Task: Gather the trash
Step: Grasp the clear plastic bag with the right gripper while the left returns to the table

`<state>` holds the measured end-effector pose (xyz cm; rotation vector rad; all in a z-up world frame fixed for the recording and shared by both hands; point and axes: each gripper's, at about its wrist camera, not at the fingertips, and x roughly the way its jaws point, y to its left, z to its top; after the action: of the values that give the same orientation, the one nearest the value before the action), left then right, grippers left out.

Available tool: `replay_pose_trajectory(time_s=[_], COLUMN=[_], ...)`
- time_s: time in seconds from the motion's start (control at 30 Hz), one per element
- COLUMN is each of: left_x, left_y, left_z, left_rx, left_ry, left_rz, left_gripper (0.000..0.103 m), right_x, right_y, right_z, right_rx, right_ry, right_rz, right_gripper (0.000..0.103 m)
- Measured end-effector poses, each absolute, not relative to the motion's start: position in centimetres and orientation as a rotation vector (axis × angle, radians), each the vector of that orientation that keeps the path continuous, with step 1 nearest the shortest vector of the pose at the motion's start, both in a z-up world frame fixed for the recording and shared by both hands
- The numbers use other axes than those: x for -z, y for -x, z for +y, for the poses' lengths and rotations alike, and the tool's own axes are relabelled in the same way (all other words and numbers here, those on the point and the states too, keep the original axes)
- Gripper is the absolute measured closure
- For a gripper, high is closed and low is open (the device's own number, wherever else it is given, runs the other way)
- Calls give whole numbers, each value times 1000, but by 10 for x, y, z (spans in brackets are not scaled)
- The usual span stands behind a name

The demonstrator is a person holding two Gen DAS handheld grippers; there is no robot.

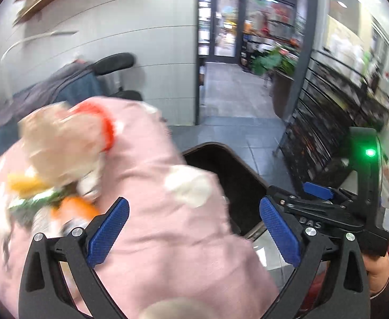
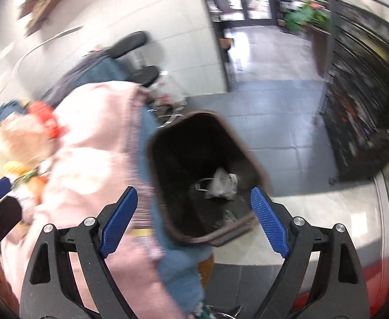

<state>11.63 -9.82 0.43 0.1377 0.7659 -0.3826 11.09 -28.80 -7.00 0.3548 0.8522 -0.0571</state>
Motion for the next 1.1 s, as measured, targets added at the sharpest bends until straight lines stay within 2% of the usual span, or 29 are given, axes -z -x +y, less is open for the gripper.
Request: replay_pose_trajectory(time_s=[0.3, 0.7, 0.77, 0.93, 1.03, 1.1], left_x=[-13, 10, 12, 16, 17, 19], left_y=[-105, -108, -105, -97, -99, -101], left_z=[-6, 91, 100, 119, 121, 122], left_rx=[113, -96, -106, -117, -113, -101], left_ry=[-6, 184, 209, 246, 257, 271], left_rz=[765, 858, 864, 864, 868, 878], left_gripper=[6, 7, 7, 7, 7, 7], right_x=[39, 24, 24, 32, 38, 40], right_y=[-127, -138, -142, -149, -156, -161], right_z=[-205, -98, -86, -59, -50, -48], right_rx=[-253, -500, -527, -576, -585, -578], right_ry=[-292, -165, -145, -86, -82, -82], right_rz=[856, 871, 883, 928, 953, 963], right_gripper=[17, 17, 20, 46, 48, 54])
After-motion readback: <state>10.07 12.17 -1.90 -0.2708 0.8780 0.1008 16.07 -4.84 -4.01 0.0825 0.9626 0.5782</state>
